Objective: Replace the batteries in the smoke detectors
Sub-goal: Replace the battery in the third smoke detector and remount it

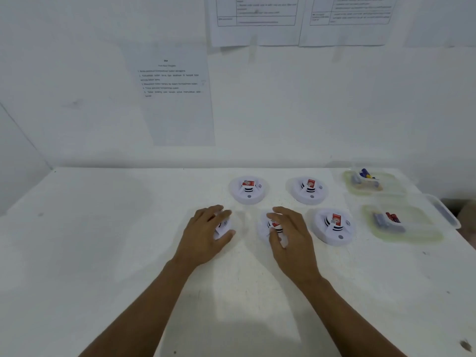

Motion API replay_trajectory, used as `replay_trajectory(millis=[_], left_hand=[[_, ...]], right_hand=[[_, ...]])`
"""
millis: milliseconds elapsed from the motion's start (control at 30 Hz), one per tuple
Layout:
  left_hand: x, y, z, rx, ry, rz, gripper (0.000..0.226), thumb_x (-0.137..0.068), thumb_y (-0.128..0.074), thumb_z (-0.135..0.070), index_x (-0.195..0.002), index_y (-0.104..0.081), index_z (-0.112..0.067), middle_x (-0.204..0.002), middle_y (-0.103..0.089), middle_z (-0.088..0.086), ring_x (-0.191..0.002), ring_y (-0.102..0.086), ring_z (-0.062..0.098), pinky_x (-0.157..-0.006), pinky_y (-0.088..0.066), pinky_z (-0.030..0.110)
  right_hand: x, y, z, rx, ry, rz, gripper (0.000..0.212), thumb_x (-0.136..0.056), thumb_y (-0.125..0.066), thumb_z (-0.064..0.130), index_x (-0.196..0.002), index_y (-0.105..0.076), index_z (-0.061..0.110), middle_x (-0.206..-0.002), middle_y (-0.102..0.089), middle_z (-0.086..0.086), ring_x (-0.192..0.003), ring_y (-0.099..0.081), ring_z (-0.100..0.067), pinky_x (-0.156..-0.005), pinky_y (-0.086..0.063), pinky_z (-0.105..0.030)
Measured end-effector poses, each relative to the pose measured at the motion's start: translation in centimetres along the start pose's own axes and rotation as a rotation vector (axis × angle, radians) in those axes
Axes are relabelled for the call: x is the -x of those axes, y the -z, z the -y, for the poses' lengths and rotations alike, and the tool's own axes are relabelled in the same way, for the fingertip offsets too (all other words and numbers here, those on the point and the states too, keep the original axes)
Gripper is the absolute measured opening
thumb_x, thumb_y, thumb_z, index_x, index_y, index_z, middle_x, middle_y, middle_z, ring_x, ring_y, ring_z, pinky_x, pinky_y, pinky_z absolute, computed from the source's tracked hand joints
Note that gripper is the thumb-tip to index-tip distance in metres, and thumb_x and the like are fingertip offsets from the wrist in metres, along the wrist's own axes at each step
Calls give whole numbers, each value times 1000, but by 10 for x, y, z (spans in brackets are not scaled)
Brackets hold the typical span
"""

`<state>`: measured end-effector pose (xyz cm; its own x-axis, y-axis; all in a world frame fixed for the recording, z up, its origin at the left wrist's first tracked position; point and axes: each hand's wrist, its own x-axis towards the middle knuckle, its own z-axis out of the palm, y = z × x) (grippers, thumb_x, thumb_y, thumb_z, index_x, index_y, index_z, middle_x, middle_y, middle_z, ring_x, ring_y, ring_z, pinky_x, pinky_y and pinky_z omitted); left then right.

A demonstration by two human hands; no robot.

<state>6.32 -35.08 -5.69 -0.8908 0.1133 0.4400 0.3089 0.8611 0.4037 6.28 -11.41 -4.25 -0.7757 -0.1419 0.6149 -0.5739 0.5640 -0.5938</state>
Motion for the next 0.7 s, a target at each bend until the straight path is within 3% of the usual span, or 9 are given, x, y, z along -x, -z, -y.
replay_trajectory(millis=[67, 133, 233, 300, 367, 500, 600, 700], left_hand=[[-4, 7, -20, 292, 97, -52, 40, -94, -50, -43, -128, -60, -24, -133, -57, -10, -122, -51, 4, -103, -41, 24], [-11, 19, -43, 668, 293, -84, 29, -99, -46, -34, -124, -60, -30, -126, -60, -16, -114, -54, -6, -97, -43, 17], [-21, 31, -64, 1215, 598, -57, 28, -95, -53, -38, -119, -64, -31, -120, -67, -7, -115, -62, 13, -92, -50, 31], [-21, 37, -68, 1423, 684, -65, 29, -91, -56, -43, -114, -66, -30, -118, -69, 2, -110, -65, 23, -92, -52, 39], [-18, 44, -69, 1615, 690, -59, 31, -98, -45, -43, -112, -69, -28, -115, -70, 6, -102, -67, 24, -88, -53, 42], [-12, 49, -65, 1736, 713, -80, 33, -100, -42, -37, -121, -64, -26, -122, -68, 8, -103, -67, 27, -79, -55, 38], [-10, 50, -64, 1745, 735, -75, 32, -99, -43, -39, -117, -68, -28, -122, -68, 9, -104, -67, 27, -84, -54, 40], [-8, 51, -61, 1778, 741, -72, 32, -97, -46, -40, -115, -69, -28, -120, -69, 10, -102, -68, 28, -90, -52, 43]], right_hand=[[-4, -9, 17, -35, 32, 48, 27, -92, -53, 18, -115, -66, 13, -119, -64, 1, -115, -55, -11, -101, -43, -26], [-9, -19, 32, -89, -6, 129, 27, -91, -58, 18, -117, -66, 17, -119, -64, 6, -114, -55, -7, -101, -43, -26], [-14, -31, 50, -140, -61, 190, 37, -90, -58, 37, -123, -62, 22, -129, -60, 10, -120, -50, -1, -105, -39, -19], [-16, -36, 60, -172, -99, 187, 44, -87, -61, 42, -127, -60, 25, -135, -55, 11, -126, -46, -1, -106, -35, -16], [-18, -39, 69, -207, -133, 154, 45, -84, -65, 39, -128, -60, 27, -137, -53, 12, -129, -44, -2, -105, -37, -18], [-20, -41, 82, -214, -122, 100, 45, -82, -72, 35, -125, -61, 27, -130, -59, 14, -121, -51, -2, -98, -44, -17], [-20, -40, 87, -209, -121, 90, 47, -79, -76, 33, -123, -61, 26, -127, -60, 12, -116, -53, -2, -91, -40, -4], [-20, -40, 90, -211, -110, 93, 49, -75, -76, 35, -120, -61, 23, -124, -62, 9, -113, -56, -4, -89, -40, -3]])
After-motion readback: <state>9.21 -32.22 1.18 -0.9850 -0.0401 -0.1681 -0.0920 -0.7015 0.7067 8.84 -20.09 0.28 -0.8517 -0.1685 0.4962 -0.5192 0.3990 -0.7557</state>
